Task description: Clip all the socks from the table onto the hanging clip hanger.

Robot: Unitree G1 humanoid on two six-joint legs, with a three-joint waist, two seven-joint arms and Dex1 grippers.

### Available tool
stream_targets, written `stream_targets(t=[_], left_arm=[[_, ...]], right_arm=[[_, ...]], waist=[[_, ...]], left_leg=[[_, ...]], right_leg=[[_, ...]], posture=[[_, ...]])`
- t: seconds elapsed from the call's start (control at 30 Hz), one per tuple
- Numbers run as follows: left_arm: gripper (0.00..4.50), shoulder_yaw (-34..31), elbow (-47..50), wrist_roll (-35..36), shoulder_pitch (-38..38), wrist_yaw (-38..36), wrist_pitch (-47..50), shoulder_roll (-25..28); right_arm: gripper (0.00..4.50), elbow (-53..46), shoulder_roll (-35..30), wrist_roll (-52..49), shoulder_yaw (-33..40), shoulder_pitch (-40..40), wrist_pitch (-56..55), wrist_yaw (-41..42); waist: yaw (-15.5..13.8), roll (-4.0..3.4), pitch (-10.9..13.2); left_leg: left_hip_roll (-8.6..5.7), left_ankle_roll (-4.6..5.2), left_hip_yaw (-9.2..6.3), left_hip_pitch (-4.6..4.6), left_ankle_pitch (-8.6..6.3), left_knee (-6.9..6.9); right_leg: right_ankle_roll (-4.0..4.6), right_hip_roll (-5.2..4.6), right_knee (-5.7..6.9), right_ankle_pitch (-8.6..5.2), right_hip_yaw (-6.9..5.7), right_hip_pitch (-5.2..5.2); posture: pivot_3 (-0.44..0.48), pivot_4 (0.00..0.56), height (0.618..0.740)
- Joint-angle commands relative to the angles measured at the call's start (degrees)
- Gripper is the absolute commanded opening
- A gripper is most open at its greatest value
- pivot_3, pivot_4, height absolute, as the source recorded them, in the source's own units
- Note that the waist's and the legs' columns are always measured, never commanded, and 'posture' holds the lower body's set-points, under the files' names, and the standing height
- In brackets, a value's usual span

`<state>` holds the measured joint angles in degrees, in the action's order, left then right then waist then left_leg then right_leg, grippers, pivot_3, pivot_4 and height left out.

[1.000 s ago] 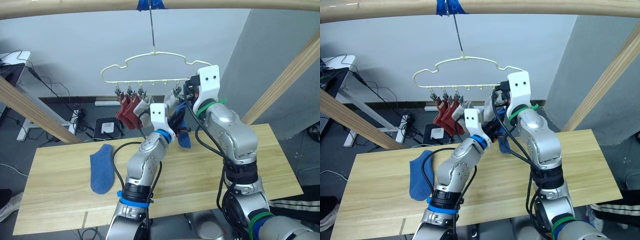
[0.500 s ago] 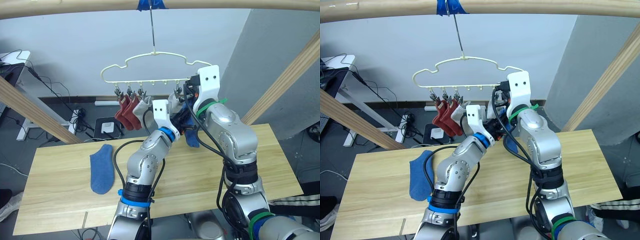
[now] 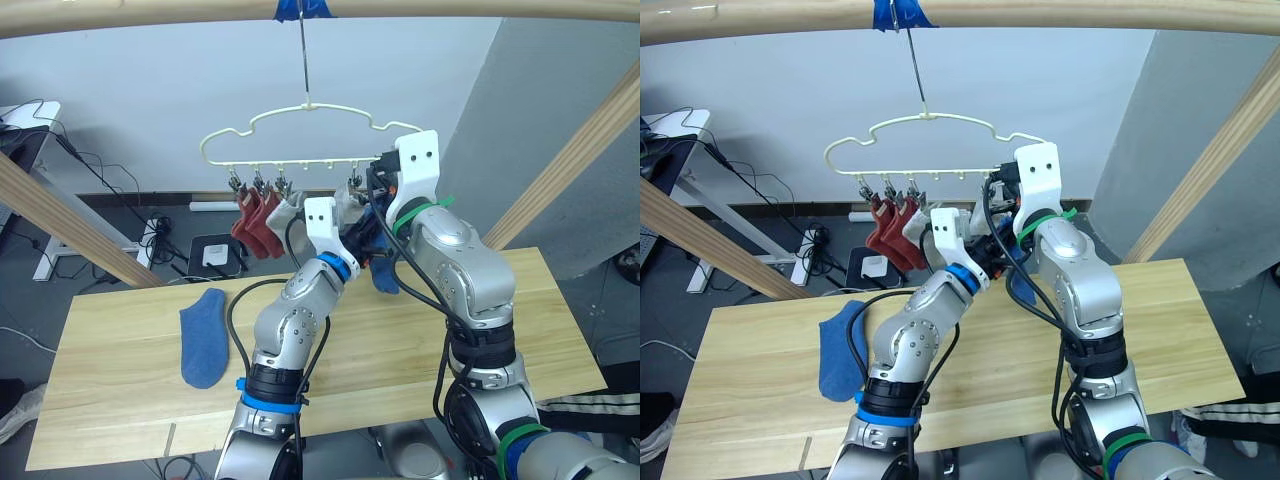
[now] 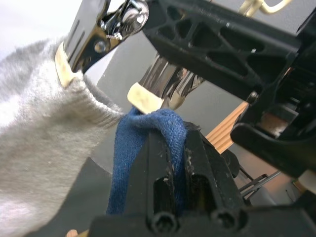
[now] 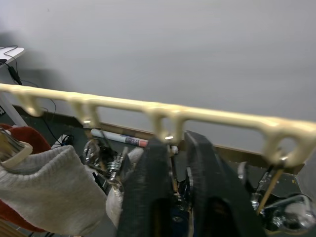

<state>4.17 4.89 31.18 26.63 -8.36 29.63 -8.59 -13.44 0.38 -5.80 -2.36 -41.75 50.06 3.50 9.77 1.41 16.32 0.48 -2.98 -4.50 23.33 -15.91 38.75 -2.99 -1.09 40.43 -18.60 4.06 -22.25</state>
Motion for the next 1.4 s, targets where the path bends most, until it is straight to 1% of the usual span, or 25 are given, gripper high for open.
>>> stream_targets(t=[0.03, 0.17, 0.3, 0.5, 0.57, 0.6, 0.67, 0.93, 1.03, 1.13, 1.3, 1.37, 1.4], left_arm=[[0.0, 0.5, 2.0, -0.7, 1.0, -0.9, -2.0, -1.2], [0.0, 0.8, 1.4, -1.7, 1.1, -0.8, -2.6, -0.9], [0.0, 1.2, 1.2, -3.2, 0.8, -0.7, -2.7, -0.6], [0.0, 1.7, 0.5, -5.5, 0.1, -1.3, -3.6, -0.1], [0.58, 2.1, 0.1, -6.7, -0.1, -2.0, -4.4, 0.6], [0.76, 2.2, -0.1, -6.9, -0.2, -2.8, -4.6, 0.9], [1.29, 2.7, -0.3, -8.0, -0.4, -3.7, -5.2, 1.8], [3.6, 4.7, -0.5, -11.9, -1.7, -6.3, -7.1, 4.6], [3.6, 5.5, 0.8, -13.0, -3.3, -8.3, -7.4, 6.8], [3.6, 6.7, 2.5, -14.6, -5.4, -11.4, -8.7, 10.4], [3.6, 7.9, 7.8, -15.2, -9.5, -20.3, -11.6, 19.5], [3.6, 7.4, 9.5, -14.9, -10.1, -22.9, -12.4, 22.4], [3.6, 6.9, 10.2, -14.7, -10.0, -23.9, -12.6, 23.6]], right_arm=[[1.85, -2.4, 0.8, -1.2, 0.9, -0.4, 0.9, -0.3], [3.21, -4.6, 1.4, -3.1, 1.7, -0.3, 3.3, 0.8], [3.21, -10.2, -0.1, -6.6, 1.7, 1.3, 7.3, 3.7], [3.21, -18.5, -5.3, -11.1, 2.4, 4.0, 12.2, 7.8], [3.28, -20.9, -7.3, -13.2, 3.3, 4.7, 14.0, 9.5], [3.28, -22.2, -8.6, -14.1, 3.7, 5.1, 14.8, 10.3], [3.28, -23.8, -10.5, -15.5, 4.6, 5.8, 16.0, 11.5], [3.28, -27.8, -15.6, -20.8, 8.0, 8.6, 17.6, 14.6], [3.28, -29.0, -17.7, -21.9, 8.4, 10.0, 16.2, 15.6], [3.28, -29.6, -20.6, -20.3, 7.6, 11.6, 12.8, 15.7], [3.28, -27.4, -24.7, -14.3, 5.8, 15.1, 4.3, 13.7], [3.28, -25.6, -25.3, -11.7, 4.5, 16.5, 0.3, 13.1], [3.28, -24.6, -25.2, -11.1, 4.3, 16.8, -0.5, 12.8]], waist=[[0.0, 0.0, 0.0], [0.0, 0.0, 0.0], [0.0, 0.0, 0.0], [-0.1, 0.0, 0.0], [-0.1, 0.0, 0.0], [-0.1, 0.0, 0.0], [-0.1, 0.0, 0.0], [-0.1, 0.0, 0.0], [-0.1, 0.0, 0.0], [-0.1, -0.01, 0.0], [-0.1, -0.01, 0.0], [-0.2, -0.01, 0.0], [-0.2, -0.02, 0.0]], left_leg=[[0.0, 0.0, 0.0, 0.0, 0.0, 0.0], [0.0, 0.0, 0.0, 0.01, 0.0, 0.0], [0.0, 0.0, -0.01, 0.05, 0.0, -0.01], [-0.03, 0.01, -0.03, 0.12, 0.0, 0.0], [-0.03, 0.01, -0.02, 0.14, 0.0, 0.0], [-0.03, 0.01, -0.02, 0.15, 0.0, 0.0], [-0.03, 0.02, -0.02, 0.17, 0.0, 0.0], [-0.04, 0.03, -0.03, 0.24, -0.01, 0.0], [-0.04, 0.03, -0.04, 0.25, -0.01, 0.0], [-0.03, 0.03, -0.06, 0.24, 0.0, 0.0], [-0.01, 0.03, -0.05, 0.24, 0.0, -0.01], [-0.02, 0.03, -0.05, 0.24, 0.0, -0.01], [-0.01, 0.03, -0.06, 0.24, 0.0, -0.01]], right_leg=[[0.0, 0.0, 0.0, 0.0, 0.0, 0.0], [0.0, 0.0, -0.01, 0.0, 0.0, 0.0], [0.0, 0.0, -0.04, 0.0, -0.01, -0.03], [-0.06, 0.01, -0.16, 0.03, -0.03, -0.02], [-0.12, 0.01, -0.24, 0.07, -0.01, -0.02], [-0.13, 0.03, -0.28, 0.08, -0.01, -0.01], [-0.14, 0.04, -0.33, 0.08, -0.01, -0.01], [-0.15, 0.05, -0.41, 0.09, -0.02, -0.01], [-0.15, 0.05, -0.42, 0.09, -0.03, -0.01], [-0.15, 0.05, -0.42, 0.09, -0.05, -0.01], [-0.16, 0.04, -0.43, 0.09, -0.04, -0.02], [-0.16, 0.03, -0.42, 0.09, -0.04, -0.02], [-0.16, 0.03, -0.42, 0.09, -0.04, -0.01]], posture=[[-0.247, 0.232, 0.74], [-0.247, 0.232, 0.74], [-0.247, 0.232, 0.74], [-0.248, 0.24, 0.74], [-0.251, 0.24, 0.74], [-0.254, 0.24, 0.74], [-0.257, 0.241, 0.74], [-0.26, 0.238, 0.74], [-0.262, 0.236, 0.74], [-0.261, 0.234, 0.74], [-0.261, 0.242, 0.74], [-0.251, 0.233, 0.74], [-0.244, 0.239, 0.74]])
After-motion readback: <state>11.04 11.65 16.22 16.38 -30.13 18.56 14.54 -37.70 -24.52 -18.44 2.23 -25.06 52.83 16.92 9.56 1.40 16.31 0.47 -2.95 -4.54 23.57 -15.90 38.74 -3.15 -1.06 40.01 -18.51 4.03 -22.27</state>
